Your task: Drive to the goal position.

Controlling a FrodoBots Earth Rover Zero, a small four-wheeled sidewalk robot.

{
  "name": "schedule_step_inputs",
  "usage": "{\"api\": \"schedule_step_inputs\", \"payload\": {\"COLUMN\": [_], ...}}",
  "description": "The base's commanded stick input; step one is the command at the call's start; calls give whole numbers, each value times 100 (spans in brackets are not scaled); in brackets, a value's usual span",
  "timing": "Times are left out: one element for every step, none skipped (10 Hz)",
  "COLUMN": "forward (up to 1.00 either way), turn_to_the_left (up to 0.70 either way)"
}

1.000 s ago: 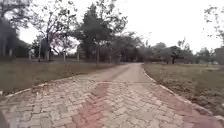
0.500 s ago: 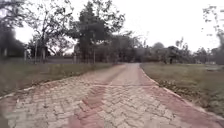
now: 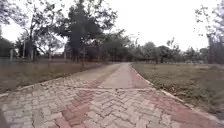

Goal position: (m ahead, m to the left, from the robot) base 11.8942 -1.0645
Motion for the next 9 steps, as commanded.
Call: {"api": "schedule_step_inputs", "payload": {"forward": [70,70,70,70,70,70,70,70,70], "turn_to_the_left": [0,0,0,0,0,0,0,0,0]}}
